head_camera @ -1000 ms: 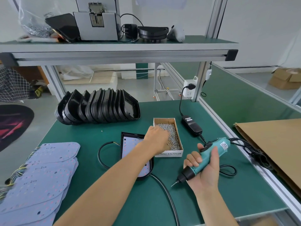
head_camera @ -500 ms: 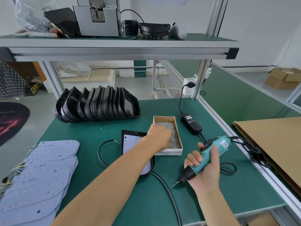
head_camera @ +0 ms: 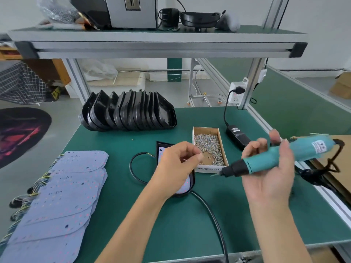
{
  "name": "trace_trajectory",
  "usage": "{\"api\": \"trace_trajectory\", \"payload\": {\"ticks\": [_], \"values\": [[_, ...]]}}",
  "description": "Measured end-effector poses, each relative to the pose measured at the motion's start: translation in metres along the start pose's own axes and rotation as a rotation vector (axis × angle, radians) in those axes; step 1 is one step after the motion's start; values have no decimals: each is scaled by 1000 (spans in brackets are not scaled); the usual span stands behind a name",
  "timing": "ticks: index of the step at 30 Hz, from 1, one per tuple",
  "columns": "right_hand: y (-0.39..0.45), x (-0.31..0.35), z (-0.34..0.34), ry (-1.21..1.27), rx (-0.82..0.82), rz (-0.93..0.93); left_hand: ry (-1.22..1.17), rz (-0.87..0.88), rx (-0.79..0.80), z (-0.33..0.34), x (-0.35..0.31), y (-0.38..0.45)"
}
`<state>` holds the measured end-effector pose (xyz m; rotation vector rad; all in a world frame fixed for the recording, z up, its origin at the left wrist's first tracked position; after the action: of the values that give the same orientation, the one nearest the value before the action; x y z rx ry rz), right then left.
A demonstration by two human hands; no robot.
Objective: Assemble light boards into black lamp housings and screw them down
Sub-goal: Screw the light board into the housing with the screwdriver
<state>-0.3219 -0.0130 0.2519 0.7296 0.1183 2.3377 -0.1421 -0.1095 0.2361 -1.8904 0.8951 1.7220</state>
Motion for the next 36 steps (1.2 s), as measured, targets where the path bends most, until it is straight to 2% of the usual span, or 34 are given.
{"api": "trace_trajectory", "payload": {"ticks": [6, 13, 26, 36], "values": [[-6, -5, 47, -82, 171, 16, -291, 18, -73, -5, 2, -48], [-13, -9, 72, -98, 165, -63, -494, 33, -129, 14, -1, -61], [-23, -8, 82, -192, 206, -110, -414, 42, -198, 21, 4, -69], [-28, -10, 85, -221, 187, -148, -145, 18, -352, 22, 0, -77]]}}
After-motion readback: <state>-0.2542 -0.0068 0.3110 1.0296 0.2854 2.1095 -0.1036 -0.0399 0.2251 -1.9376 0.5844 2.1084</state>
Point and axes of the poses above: each hand's wrist, its own y-axis towards the middle knuckle, its own z-axis out of the palm, x = y × z, the point moved 4 cm from there along y, towards the middle knuckle, and after that the axes turned 14 degrees about x, right-handed, at the moved point
